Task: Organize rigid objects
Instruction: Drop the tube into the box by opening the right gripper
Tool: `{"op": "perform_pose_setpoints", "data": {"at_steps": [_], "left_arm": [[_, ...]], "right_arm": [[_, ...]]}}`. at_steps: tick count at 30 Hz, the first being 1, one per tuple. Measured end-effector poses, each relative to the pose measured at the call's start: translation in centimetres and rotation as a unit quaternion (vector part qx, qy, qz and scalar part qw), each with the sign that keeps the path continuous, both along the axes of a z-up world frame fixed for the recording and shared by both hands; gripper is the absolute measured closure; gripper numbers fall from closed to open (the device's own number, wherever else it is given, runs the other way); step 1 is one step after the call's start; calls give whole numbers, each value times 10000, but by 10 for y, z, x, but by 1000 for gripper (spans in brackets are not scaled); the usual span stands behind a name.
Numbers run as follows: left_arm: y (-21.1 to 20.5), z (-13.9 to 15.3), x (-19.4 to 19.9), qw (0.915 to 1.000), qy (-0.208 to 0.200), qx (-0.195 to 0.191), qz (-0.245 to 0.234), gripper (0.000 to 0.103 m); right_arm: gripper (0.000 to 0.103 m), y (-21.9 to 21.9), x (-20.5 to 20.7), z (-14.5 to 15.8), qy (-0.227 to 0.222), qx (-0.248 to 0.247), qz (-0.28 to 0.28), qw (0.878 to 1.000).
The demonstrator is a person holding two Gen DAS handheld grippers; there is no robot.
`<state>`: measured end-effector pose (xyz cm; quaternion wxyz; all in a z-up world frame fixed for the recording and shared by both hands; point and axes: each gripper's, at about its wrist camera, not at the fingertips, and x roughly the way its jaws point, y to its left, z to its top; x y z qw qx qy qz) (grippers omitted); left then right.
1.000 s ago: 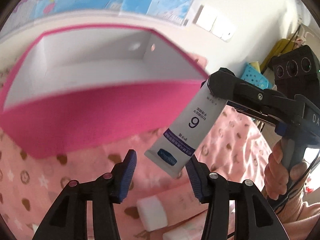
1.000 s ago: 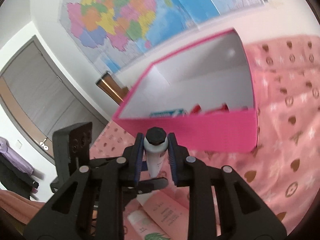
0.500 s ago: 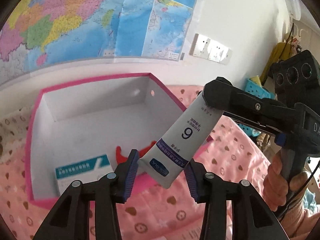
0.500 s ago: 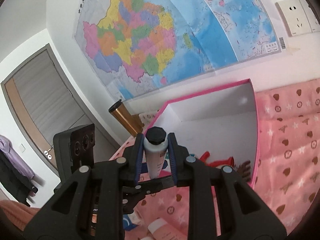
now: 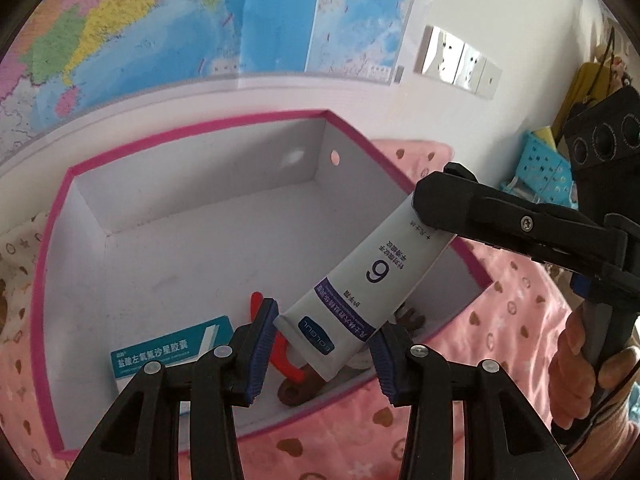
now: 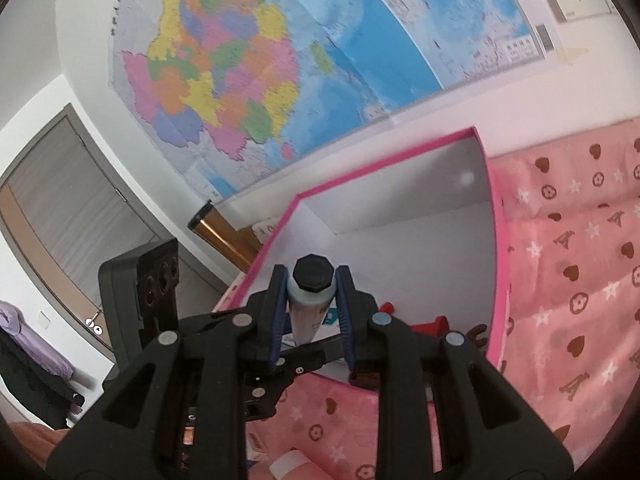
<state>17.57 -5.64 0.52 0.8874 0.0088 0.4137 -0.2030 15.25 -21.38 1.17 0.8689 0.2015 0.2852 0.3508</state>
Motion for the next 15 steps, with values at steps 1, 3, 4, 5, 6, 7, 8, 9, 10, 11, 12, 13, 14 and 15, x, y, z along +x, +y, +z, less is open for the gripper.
{"op": "perform_pose_setpoints", "data": {"at_steps": [1, 3, 4, 5, 6, 7, 8, 9, 10, 11, 12, 13, 14, 15], "left_arm": [[-1, -2, 1, 10000, 24, 22, 2, 59], [-2, -4, 4, 9999, 23, 95, 45, 58], [-2, -4, 4, 9999, 29, 92, 45, 58], [-1, -4, 5, 9999, 35, 94, 51, 58], [-1, -4, 3, 9999, 4, 111, 70, 58], [0, -4, 2, 9999, -36, 127, 70, 58], [0, -4, 0, 9998, -71, 144, 78, 58], [1, -4, -2, 9998, -115, 156, 76, 58], [2, -3, -3, 9998, -143, 147, 75, 58], [4, -2, -6, 9997, -183, 117, 70, 58], [6, -1, -8, 9997, -208, 75, 54, 58], [7, 0, -10, 9997, -231, 55, 44, 58], [8, 1, -12, 9996, -275, 53, 37, 58], [9, 3, -14, 9994, -330, 50, 33, 58]], "right_arm": [[76, -1, 2, -2, 31, -62, -37, 10000], [71, -2, 4, -5, 35, -303, -274, 9992], [69, -3, 4, -7, 13, -523, -464, 9975], [68, -4, 4, -8, 10, -647, -581, 9962], [67, -6, 4, -10, 22, -831, -756, 9937], [66, -8, 4, -11, 42, -885, -830, 9926], [66, -12, 2, -12, 55, -930, -945, 9912], [66, -14, 0, -12, 36, -983, -1028, 9898], [66, -17, -4, -11, -26, -1029, -1096, 9886], [66, -19, -7, -10, -59, -1042, -1132, 9881], [66, -21, -9, -9, -72, -1052, -1153, 9877], [66, -23, -12, -9, -98, -1079, -1181, 9871], [66, -23, -14, -8, -116, -1099, -1186, 9868], [66, -23, -16, -8, -129, -1115, -1195, 9865]]}}
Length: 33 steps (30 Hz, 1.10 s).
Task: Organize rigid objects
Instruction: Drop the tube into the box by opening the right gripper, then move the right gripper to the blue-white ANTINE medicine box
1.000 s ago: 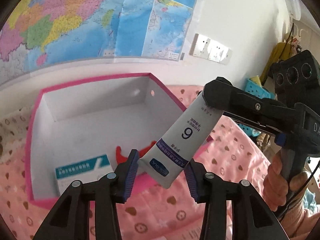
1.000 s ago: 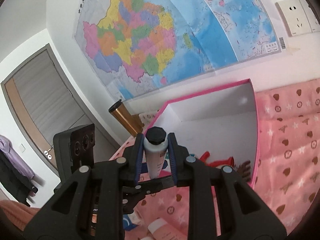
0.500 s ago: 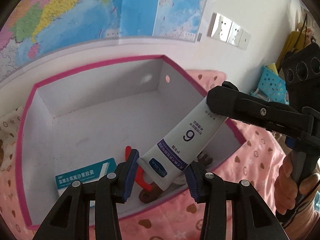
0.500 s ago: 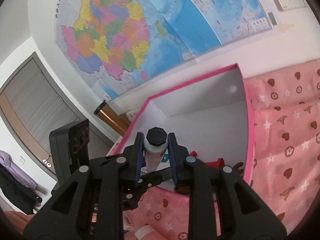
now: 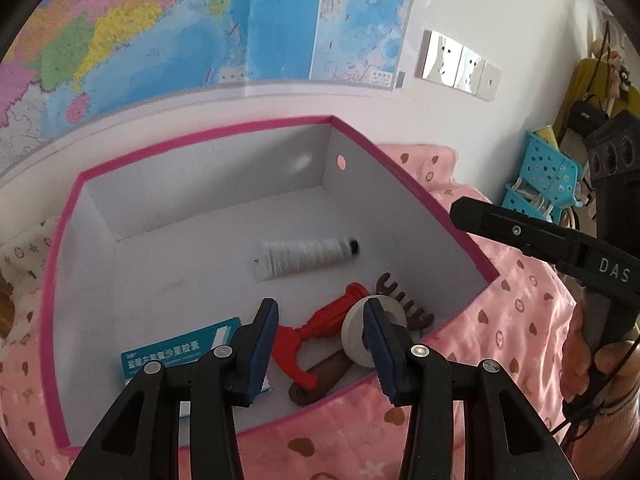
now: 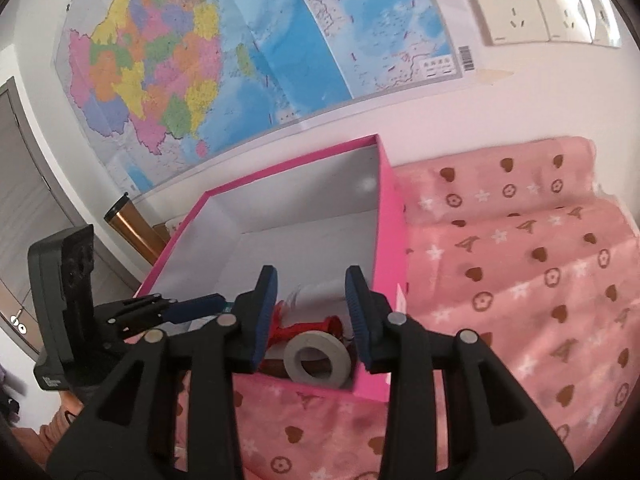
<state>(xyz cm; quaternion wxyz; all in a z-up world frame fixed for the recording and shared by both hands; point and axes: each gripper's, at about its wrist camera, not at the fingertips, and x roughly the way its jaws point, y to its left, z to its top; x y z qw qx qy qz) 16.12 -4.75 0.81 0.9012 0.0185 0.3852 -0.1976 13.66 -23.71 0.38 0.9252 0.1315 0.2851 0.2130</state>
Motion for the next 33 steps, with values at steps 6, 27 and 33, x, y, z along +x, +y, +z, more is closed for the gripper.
{"op": "perform_pose_setpoints", "data": {"at_steps": [6, 27, 33], "left_arm": [[7, 11, -24, 9994, -288, -113, -130, 58], [83, -11, -103, 9967, -116, -567, 572, 51], [116, -31, -121, 9934, 107, -331, 1097, 51]], "right_arm": [[65, -1, -15, 0, -46, -30, 62, 10000], [56, 16, -89, -36, 443, -40, 996, 9940], [56, 57, -109, -51, 617, -118, 1765, 9823]]}}
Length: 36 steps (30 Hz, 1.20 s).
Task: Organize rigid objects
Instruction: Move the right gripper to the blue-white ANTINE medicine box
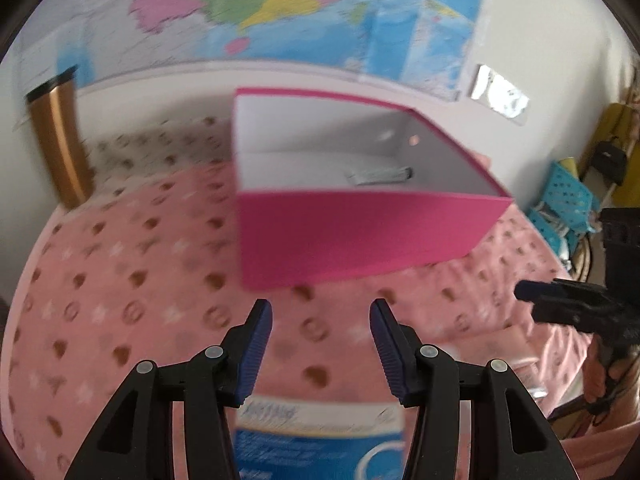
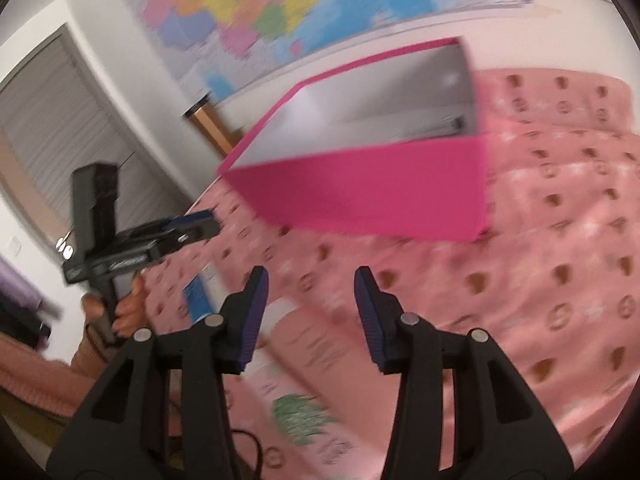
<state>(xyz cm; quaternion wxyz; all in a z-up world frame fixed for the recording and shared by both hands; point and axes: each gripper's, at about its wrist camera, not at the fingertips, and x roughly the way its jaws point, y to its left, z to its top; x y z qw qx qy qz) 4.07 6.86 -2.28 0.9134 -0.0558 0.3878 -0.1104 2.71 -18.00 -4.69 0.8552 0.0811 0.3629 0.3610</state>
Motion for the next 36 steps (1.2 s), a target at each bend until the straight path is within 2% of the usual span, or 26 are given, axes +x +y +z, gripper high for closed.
{"op": "perform_pose_setpoints", "data": {"at_steps": [6, 12, 20, 29, 32, 36], "left_arm": [[24, -15, -16, 9994, 193, 15, 293, 51], [41, -30, -27, 9983, 405, -48, 410, 51], [46, -42, -34, 9977, 553, -228, 306, 51], [40, -45, -45, 9971, 626, -433, -60, 51], [37, -45, -45, 9973, 612, -408, -48, 48], [41, -45, -41, 9963, 616, -592, 41, 48]], "right_arm": [[56, 62, -11, -22, 283, -189, 944, 9950], [56, 102, -13, -40, 536, -388, 1419, 9877], [56, 124, -11, -49, 550, -788, 1463, 9846], [56, 135, -2, -60, 659, -918, 1320, 9848], [55, 139, -1, -60, 608, -955, 1275, 9854], [54, 140, 3, -55, 516, -971, 1173, 9870]]}}
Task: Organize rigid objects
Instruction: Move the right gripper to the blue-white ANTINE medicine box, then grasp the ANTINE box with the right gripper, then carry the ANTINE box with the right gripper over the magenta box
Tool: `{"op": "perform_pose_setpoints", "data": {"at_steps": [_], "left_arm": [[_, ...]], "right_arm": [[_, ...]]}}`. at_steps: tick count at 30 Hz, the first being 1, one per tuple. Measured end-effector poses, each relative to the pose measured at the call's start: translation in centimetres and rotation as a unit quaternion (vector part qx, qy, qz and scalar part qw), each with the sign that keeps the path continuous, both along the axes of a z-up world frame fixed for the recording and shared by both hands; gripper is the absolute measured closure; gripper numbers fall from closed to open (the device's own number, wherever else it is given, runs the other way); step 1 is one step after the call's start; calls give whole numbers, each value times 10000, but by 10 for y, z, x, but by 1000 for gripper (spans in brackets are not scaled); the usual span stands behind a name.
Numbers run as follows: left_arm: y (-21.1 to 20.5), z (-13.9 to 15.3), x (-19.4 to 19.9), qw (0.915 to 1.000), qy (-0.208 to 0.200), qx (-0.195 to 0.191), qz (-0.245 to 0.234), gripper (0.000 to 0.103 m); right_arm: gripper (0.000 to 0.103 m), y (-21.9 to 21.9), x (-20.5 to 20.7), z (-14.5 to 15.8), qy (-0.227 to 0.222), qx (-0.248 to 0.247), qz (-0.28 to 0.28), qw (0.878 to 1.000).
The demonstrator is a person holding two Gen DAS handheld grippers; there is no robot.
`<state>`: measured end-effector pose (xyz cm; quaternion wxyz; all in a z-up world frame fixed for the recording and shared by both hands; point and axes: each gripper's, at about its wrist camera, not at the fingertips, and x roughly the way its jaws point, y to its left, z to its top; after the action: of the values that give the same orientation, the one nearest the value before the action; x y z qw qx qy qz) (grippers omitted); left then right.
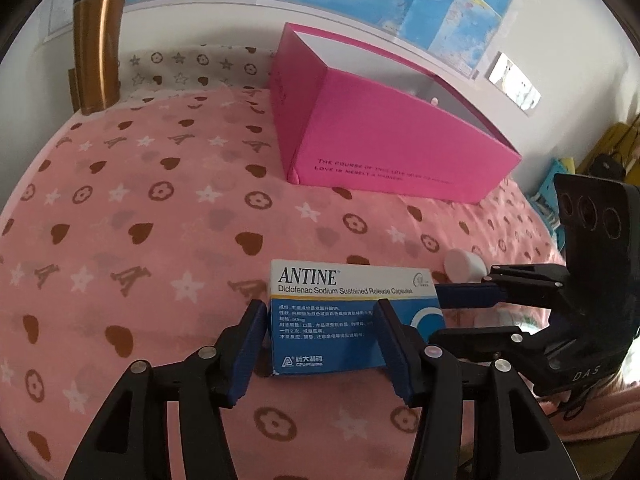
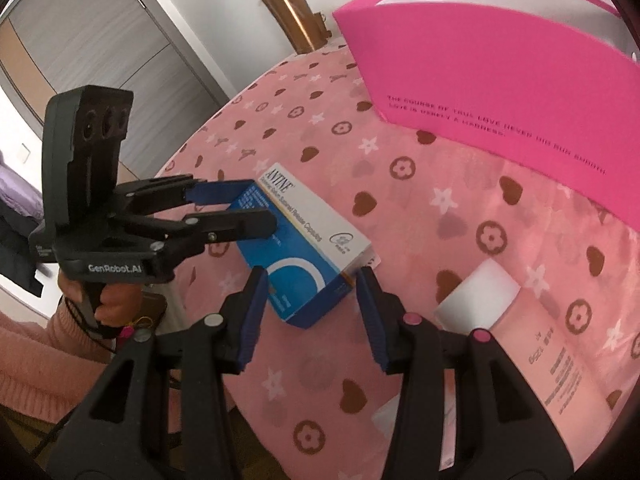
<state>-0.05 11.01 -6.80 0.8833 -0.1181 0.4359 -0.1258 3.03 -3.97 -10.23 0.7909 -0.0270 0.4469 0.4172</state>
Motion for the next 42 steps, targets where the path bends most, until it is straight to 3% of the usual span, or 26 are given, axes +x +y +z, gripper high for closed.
{"op": "perform_pose_setpoints", "data": {"at_steps": [11, 15, 21, 31, 42], "left_arm": [[-11, 2, 30, 9994, -96, -332, -69, 48], [-22, 2, 40, 9999, -125, -59, -67, 49], [-14, 0, 30, 9999, -83, -112, -85, 49], [-21, -5, 25, 9995, 31, -161, -279, 52], [-32, 14, 26, 9989, -158, -202, -382, 52]], "right_arm": [[54, -16, 31, 18, -167, 154, -354, 9991], [54, -20, 40, 18, -207, 98, -510, 9984], [54, -34, 45, 19, -181, 89, -734, 9971], [54, -19, 50, 0, 56, -108, -525, 9985], [55, -33, 49, 14, -85, 134, -757, 9970]]}}
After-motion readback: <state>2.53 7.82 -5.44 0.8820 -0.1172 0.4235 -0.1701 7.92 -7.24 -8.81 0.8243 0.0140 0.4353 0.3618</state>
